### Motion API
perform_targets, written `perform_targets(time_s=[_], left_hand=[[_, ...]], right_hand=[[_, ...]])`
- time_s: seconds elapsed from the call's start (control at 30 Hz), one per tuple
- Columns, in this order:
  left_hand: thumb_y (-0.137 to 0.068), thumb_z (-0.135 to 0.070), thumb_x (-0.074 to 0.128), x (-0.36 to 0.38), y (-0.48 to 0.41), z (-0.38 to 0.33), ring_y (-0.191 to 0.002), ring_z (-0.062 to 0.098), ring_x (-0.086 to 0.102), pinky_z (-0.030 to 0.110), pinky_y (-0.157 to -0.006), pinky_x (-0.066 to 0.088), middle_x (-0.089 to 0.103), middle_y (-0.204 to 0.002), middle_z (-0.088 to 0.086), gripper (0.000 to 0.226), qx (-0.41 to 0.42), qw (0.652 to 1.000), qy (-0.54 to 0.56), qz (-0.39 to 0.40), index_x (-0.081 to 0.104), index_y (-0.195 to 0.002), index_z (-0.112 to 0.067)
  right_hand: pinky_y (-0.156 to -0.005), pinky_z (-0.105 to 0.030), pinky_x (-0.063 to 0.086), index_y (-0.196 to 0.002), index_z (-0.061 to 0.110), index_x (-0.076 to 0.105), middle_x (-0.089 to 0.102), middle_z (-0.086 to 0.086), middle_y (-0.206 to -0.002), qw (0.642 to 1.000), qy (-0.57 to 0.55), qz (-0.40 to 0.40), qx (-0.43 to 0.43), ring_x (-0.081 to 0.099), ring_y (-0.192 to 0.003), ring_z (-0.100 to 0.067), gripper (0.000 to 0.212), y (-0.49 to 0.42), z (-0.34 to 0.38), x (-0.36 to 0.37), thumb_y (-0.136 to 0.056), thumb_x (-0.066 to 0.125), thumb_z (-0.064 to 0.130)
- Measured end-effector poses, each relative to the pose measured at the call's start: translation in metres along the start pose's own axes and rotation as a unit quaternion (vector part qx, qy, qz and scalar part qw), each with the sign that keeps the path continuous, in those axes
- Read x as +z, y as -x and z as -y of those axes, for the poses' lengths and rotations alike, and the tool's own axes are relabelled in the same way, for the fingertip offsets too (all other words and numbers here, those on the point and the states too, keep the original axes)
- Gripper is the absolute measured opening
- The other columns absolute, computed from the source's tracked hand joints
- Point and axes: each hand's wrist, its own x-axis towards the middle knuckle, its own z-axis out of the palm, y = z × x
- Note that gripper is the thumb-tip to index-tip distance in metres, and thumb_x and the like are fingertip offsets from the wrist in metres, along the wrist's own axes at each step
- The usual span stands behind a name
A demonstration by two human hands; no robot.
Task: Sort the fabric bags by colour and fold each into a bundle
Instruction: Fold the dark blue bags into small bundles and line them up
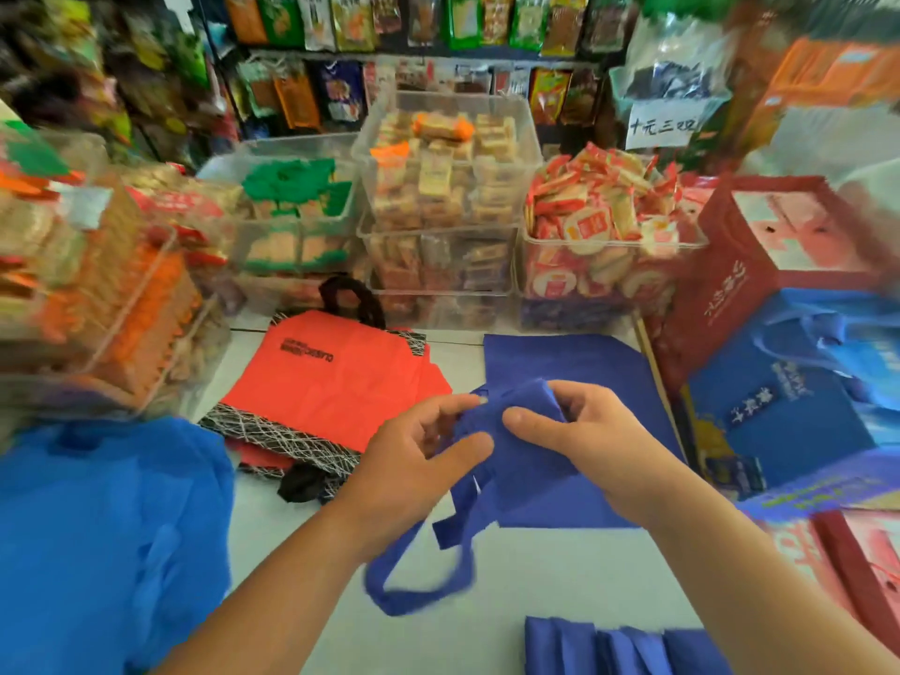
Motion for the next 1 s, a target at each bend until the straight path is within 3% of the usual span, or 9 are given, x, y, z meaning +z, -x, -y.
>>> perform_targets(time_s=[0.17,0.37,0.53,0.63,0.73,0.8,0.87,0.93,1.0], left_hand=[[-0.093,0.004,0.066,-0.057,0.034,-0.013,-0.076,0.007,0.067,0.019,-0.067,0.051,0.074,-0.084,-0.006,0.025,-0.052,0.994,-0.029,0.094,0.072,-0.098,-0.019],[-0.080,-0.008,0.074,-0.098,0.043,-0.001,-0.079,0.016,0.068,0.029,-0.067,0.053,0.073,-0.095,0.006,0.037,-0.078,0.988,0.123,0.043,0.068,-0.116,-0.001],[-0.087,-0.005,0.075,-0.105,0.040,0.016,-0.085,0.025,0.068,0.051,-0.092,0.055,0.072,-0.111,0.018,0.038,-0.147,0.968,0.195,0.057,0.066,-0.124,-0.003],[-0.099,-0.009,0.065,-0.101,0.031,0.016,-0.093,0.023,0.069,0.047,-0.098,0.056,0.073,-0.114,0.013,0.025,-0.134,0.982,0.121,-0.046,0.067,-0.124,-0.007],[-0.094,-0.041,0.071,-0.088,0.030,-0.001,-0.117,0.001,0.061,0.033,-0.107,0.050,0.066,-0.125,-0.010,0.039,0.085,0.955,-0.149,-0.242,0.067,-0.126,-0.018],[-0.086,-0.060,0.071,-0.077,0.034,-0.017,-0.132,0.004,0.052,0.026,-0.112,0.040,0.059,-0.138,-0.010,0.064,0.291,0.889,-0.296,-0.193,0.065,-0.132,-0.016],[-0.079,-0.074,0.071,-0.063,0.026,-0.020,-0.146,0.017,0.043,0.036,-0.122,0.030,0.051,-0.152,0.000,0.091,0.402,0.809,-0.418,-0.092,0.058,-0.142,-0.010],[-0.077,-0.076,0.071,-0.051,0.012,-0.011,-0.143,0.027,0.046,0.048,-0.122,0.031,0.054,-0.149,0.007,0.096,0.440,0.747,-0.496,-0.055,0.057,-0.142,-0.007],[-0.083,-0.064,0.075,-0.048,-0.001,0.002,-0.119,0.030,0.060,0.051,-0.109,0.045,0.063,-0.128,0.006,0.075,0.433,0.748,-0.498,-0.070,0.063,-0.132,-0.007]], right_hand=[[-0.098,-0.063,0.054,-0.103,0.017,0.077,0.076,-0.016,-0.106,0.999,0.023,-0.032,-0.022,0.072,-0.105,-0.039,0.023,0.002,0.025,0.004,-0.089,0.080,0.035],[-0.094,-0.067,0.053,-0.107,0.012,0.076,0.074,-0.024,-0.110,0.998,-0.019,-0.062,-0.015,0.072,-0.099,-0.044,0.050,0.001,0.027,0.000,-0.075,0.086,0.049],[-0.092,-0.064,0.056,-0.106,0.012,0.076,0.076,-0.021,-0.106,0.995,-0.001,-0.096,-0.008,0.071,-0.102,-0.047,0.024,-0.006,0.026,-0.002,-0.091,0.076,0.030],[-0.094,-0.064,0.056,-0.103,0.012,0.077,0.077,-0.019,-0.104,0.993,0.018,-0.113,0.010,0.071,-0.102,-0.045,0.022,-0.013,0.026,-0.003,-0.091,0.077,0.031],[-0.096,-0.063,0.055,-0.101,0.013,0.078,0.078,-0.015,-0.103,0.992,0.042,-0.113,0.029,0.073,-0.101,-0.040,0.024,-0.021,0.027,-0.001,-0.092,0.077,0.035],[-0.095,-0.062,0.055,-0.101,0.013,0.078,0.078,-0.015,-0.103,0.992,0.060,-0.101,0.041,0.073,-0.101,-0.040,0.026,-0.026,0.031,0.002,-0.092,0.076,0.037],[-0.094,-0.058,0.056,-0.102,0.012,0.078,0.078,-0.015,-0.103,0.993,0.068,-0.083,0.050,0.073,-0.101,-0.038,0.028,-0.030,0.037,0.009,-0.092,0.076,0.038],[-0.096,-0.056,0.057,-0.105,0.010,0.078,0.078,-0.015,-0.104,0.995,0.042,-0.063,0.064,0.074,-0.101,-0.037,0.029,-0.033,0.043,0.014,-0.092,0.076,0.036],[-0.097,-0.052,0.058,-0.109,0.005,0.076,0.078,-0.016,-0.105,0.995,0.015,-0.042,0.085,0.075,-0.102,-0.036,0.032,-0.034,0.050,0.014,-0.093,0.075,0.032]])
